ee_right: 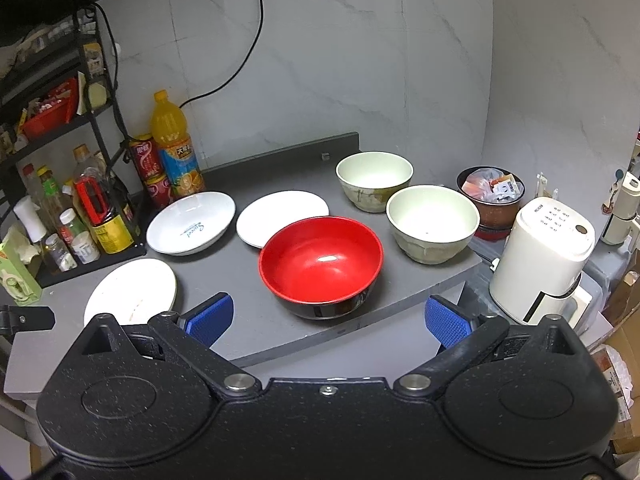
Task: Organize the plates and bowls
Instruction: 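Move the right tool toward the large cream bowl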
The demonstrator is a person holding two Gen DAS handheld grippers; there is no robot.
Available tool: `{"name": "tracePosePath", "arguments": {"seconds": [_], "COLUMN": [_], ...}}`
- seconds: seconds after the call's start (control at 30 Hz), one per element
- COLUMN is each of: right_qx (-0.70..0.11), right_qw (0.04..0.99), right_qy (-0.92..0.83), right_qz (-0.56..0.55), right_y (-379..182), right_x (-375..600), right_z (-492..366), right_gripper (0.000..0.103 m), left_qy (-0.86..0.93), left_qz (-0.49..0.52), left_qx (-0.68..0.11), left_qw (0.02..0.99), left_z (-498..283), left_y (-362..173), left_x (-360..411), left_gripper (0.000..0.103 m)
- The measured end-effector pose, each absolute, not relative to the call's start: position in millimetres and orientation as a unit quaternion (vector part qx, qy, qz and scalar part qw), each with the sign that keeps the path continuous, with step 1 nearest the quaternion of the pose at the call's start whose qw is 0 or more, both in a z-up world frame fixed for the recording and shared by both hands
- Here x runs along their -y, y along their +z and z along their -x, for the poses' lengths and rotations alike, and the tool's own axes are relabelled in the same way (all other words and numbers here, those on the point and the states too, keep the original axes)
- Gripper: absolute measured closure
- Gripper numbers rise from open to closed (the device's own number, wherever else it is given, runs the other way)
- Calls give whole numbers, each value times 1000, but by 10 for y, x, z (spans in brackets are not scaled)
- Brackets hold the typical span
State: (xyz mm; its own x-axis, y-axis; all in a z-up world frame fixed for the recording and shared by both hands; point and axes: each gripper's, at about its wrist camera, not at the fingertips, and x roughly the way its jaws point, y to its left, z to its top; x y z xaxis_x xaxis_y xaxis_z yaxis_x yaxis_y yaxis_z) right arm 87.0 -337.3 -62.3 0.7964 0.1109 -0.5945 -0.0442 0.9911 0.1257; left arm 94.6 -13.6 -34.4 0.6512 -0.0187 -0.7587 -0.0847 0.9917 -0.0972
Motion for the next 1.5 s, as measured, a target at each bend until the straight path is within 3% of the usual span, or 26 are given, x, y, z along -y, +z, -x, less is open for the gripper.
{"name": "tracePosePath", "arguments": {"seconds": [0.97, 1.5], "right_qx": [-358, -382], "right_qw": [930, 917], "right_qy": [-32, -55], "right_qz": [-70, -98], "right_y": [-716, -803], "right_x": [3482, 3708], "right_z": [-2071, -2404], "right_gripper": [0, 0], "left_qy": [-49, -89], "left_qz": [45, 48], "left_qx": [-456, -485], "left_qw": [888, 869], "left_z": [-2582, -3103], "left_y": [-457, -516], "left_x": [477, 810], "left_gripper": [1, 2]}}
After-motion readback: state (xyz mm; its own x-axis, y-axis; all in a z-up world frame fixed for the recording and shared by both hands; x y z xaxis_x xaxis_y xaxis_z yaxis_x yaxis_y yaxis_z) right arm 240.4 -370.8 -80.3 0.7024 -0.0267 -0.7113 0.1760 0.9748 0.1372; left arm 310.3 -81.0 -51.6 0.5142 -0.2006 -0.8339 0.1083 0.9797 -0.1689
